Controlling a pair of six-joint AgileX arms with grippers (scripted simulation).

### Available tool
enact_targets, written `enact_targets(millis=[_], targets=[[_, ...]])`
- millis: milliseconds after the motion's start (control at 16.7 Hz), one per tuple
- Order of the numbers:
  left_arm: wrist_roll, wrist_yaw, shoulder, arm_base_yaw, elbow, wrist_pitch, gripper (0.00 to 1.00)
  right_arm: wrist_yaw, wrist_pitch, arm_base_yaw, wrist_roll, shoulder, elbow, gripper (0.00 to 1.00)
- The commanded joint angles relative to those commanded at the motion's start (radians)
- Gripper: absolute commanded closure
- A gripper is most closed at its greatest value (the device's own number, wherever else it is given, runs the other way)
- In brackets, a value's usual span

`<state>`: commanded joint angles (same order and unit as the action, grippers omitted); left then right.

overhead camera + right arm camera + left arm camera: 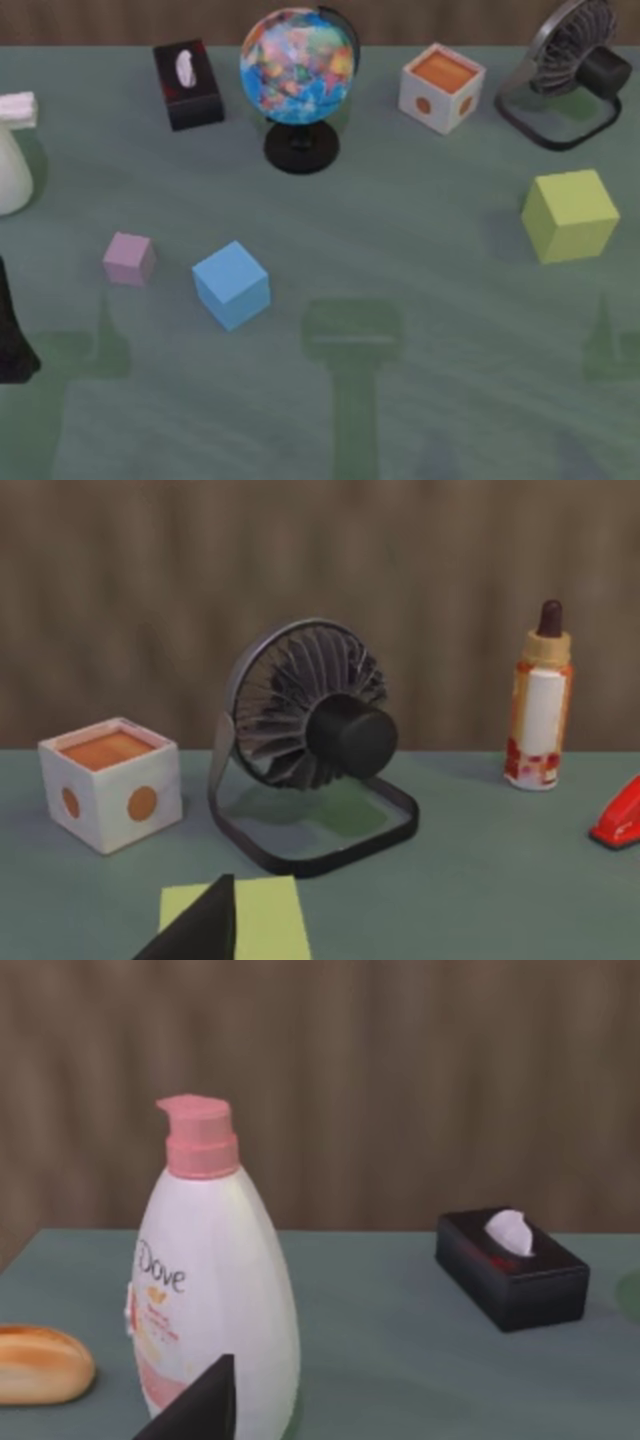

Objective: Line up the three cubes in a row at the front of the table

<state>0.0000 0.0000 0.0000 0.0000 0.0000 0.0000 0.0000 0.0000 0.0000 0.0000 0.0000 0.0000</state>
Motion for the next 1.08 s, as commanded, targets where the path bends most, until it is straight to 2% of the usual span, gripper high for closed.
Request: enact_targets(millis=[240,480,660,1080], targets=[[0.0,0.001,0.031,-0.004,0.03,-0.021,0.0,0.0,0.0,0.0,0.0,0.0,0.0,0.0],[0.002,0.002,0.22,-0.024,0.208,-0.136,0.0,0.0,0.0,0.0,0.0,0.0,0.0,0.0],[0.005,0.001,0.473,-0.044,0.412,-0.27,0.0,0.0,0.0,0.0,0.0,0.0,0.0,0.0],[0.02,-0.003,1.26,-0.105,0.951,-0.66,0.0,0.0,0.0,0.0,0.0,0.0,0.0,0.0]])
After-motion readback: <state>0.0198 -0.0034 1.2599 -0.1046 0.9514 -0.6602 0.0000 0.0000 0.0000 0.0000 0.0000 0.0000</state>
